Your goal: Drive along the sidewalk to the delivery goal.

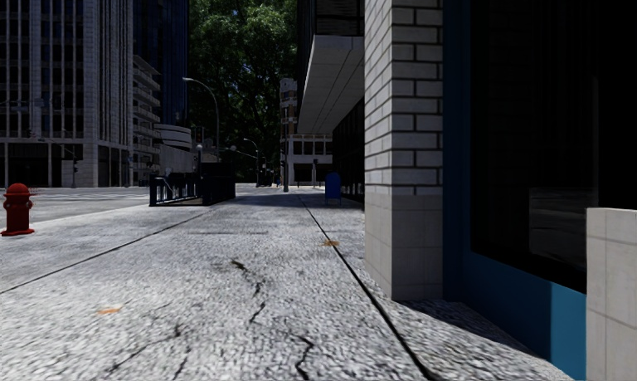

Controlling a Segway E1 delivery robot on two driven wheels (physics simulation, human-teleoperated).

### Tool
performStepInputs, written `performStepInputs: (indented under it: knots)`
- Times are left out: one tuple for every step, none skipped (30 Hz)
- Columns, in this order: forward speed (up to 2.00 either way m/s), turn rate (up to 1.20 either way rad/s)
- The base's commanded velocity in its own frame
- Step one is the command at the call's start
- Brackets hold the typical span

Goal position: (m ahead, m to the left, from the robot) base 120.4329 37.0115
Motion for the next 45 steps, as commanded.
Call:
performStepInputs:
  knots:
    - [1.77,0.00]
    - [1.77,0.00]
    - [1.77,0.00]
    - [1.77,0.00]
    - [1.77,0.00]
    - [1.77,0.00]
    - [1.77,0.00]
    - [1.77,0.00]
    - [1.77,0.00]
    - [1.77,0.00]
    - [1.77,0.00]
    - [1.77,0.00]
    - [1.77,0.00]
    - [1.76,0.00]
    - [1.75,0.00]
    - [1.75,0.00]
    - [1.75,0.00]
    - [1.75,0.00]
    - [1.75,0.00]
    - [1.75,0.00]
    - [1.75,0.00]
    - [1.75,0.00]
    - [1.75,0.00]
    - [1.75,0.00]
    - [1.75,0.00]
    - [1.75,0.00]
    - [1.75,0.00]
    - [1.75,0.00]
    - [1.75,0.00]
    - [1.75,0.00]
    - [1.75,0.00]
    - [1.75,0.00]
    - [1.75,0.00]
    - [1.75,0.00]
    - [1.73,0.00]
    - [1.73,0.00]
    - [1.57,0.00]
    - [1.52,0.00]
    - [1.53,0.00]
    - [1.53,0.00]
    - [1.65,0.00]
    - [1.76,0.00]
    - [1.76,0.00]
    - [1.83,0.00]
    - [1.85,0.00]
